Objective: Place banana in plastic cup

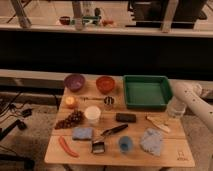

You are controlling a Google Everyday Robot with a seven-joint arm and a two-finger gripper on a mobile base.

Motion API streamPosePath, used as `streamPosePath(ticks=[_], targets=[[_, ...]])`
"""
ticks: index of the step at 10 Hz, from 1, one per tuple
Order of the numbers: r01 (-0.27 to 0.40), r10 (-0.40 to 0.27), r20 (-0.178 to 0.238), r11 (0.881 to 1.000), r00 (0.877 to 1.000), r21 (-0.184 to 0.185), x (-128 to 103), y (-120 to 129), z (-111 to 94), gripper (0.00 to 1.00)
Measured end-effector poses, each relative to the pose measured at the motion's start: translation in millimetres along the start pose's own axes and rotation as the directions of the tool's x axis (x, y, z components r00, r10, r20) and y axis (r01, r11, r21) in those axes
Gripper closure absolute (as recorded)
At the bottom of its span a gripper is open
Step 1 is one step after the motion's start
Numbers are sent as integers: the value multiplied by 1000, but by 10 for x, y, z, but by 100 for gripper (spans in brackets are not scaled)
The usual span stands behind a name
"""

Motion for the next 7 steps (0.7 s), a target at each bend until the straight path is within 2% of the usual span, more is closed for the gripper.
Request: streamPosePath(ticks=[1,3,5,7], targets=[[-8,8,-4,1000,1000,8,15,4,-48,100],[-40,40,6,998,999,57,19,-20,-284,100],[-84,81,33,988,996,129,34,-22,-688,100],[-107,96,63,971,993,213,-25,-2,-1217,100]])
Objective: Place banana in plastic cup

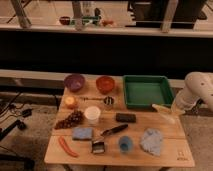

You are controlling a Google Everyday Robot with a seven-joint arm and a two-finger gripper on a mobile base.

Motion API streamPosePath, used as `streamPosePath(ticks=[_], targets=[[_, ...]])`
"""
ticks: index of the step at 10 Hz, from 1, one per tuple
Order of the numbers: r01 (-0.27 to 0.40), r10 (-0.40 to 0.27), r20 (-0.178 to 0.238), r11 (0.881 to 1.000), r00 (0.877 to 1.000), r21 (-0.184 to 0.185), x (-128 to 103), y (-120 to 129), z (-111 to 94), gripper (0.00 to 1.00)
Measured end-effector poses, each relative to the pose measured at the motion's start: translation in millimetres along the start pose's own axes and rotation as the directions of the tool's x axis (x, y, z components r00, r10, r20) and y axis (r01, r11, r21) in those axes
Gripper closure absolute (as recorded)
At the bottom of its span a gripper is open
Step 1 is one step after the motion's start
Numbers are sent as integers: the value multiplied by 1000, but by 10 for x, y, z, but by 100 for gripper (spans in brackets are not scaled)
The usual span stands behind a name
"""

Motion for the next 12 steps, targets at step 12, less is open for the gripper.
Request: streamPosePath(ticks=[12], targets=[[116,-125,110,989,986,86,-802,223,-568,100]])
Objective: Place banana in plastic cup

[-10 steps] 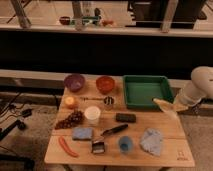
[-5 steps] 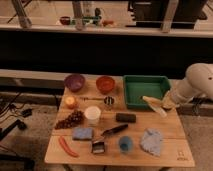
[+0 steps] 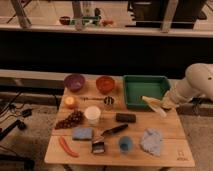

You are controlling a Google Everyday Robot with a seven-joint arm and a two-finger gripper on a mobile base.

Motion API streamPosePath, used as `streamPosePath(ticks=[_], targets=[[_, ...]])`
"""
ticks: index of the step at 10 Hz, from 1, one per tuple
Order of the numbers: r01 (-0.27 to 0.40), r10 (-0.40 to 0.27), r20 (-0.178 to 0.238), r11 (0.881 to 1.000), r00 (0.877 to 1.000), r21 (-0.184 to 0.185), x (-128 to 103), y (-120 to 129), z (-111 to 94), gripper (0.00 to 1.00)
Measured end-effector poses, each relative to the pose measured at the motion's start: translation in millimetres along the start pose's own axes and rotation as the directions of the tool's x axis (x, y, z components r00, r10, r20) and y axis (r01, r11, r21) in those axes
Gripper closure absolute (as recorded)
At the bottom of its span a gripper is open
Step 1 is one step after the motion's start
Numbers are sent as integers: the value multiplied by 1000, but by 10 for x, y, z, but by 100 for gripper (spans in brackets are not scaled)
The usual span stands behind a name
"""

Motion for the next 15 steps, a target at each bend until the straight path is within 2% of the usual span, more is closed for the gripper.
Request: streamPosePath(ticks=[8,10,12,14,15], targets=[[0,0,2,1000,1000,2,-1,8,5,100],[8,-8,13,1000,1000,8,-87,98,21,100],[50,-50,29,999,998,-1,-376,296,72,100],[112,-111,41,993,993,-22,-582,654,69,100],[166,-164,51,985,985,-37,-724,877,61,100]])
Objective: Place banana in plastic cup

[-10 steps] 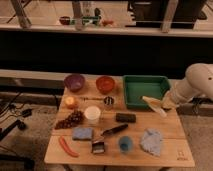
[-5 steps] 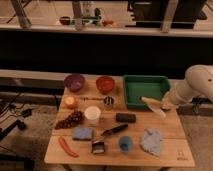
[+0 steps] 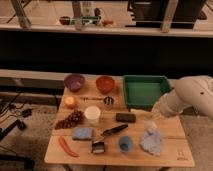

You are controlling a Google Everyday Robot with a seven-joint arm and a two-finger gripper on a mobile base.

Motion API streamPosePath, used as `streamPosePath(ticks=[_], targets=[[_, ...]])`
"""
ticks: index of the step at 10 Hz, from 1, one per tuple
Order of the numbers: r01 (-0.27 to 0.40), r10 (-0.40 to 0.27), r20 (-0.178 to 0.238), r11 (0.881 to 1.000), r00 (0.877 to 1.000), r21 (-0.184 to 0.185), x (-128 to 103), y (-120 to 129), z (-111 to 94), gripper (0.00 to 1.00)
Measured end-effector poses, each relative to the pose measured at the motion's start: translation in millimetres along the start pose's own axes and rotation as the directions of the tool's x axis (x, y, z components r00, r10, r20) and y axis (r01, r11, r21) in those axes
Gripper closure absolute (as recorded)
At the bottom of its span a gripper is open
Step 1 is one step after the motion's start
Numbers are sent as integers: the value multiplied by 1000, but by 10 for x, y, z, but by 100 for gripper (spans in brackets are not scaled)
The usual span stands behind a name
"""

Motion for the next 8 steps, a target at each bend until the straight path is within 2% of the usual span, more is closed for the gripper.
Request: streamPosePath(ticks=[2,4,8], targets=[[79,-79,19,996,997,-33,-231,320,4,100],[148,-145,48,987,988,-66,-425,576,32,100],[282,-267,121,951,956,-126,-907,851,242,100]])
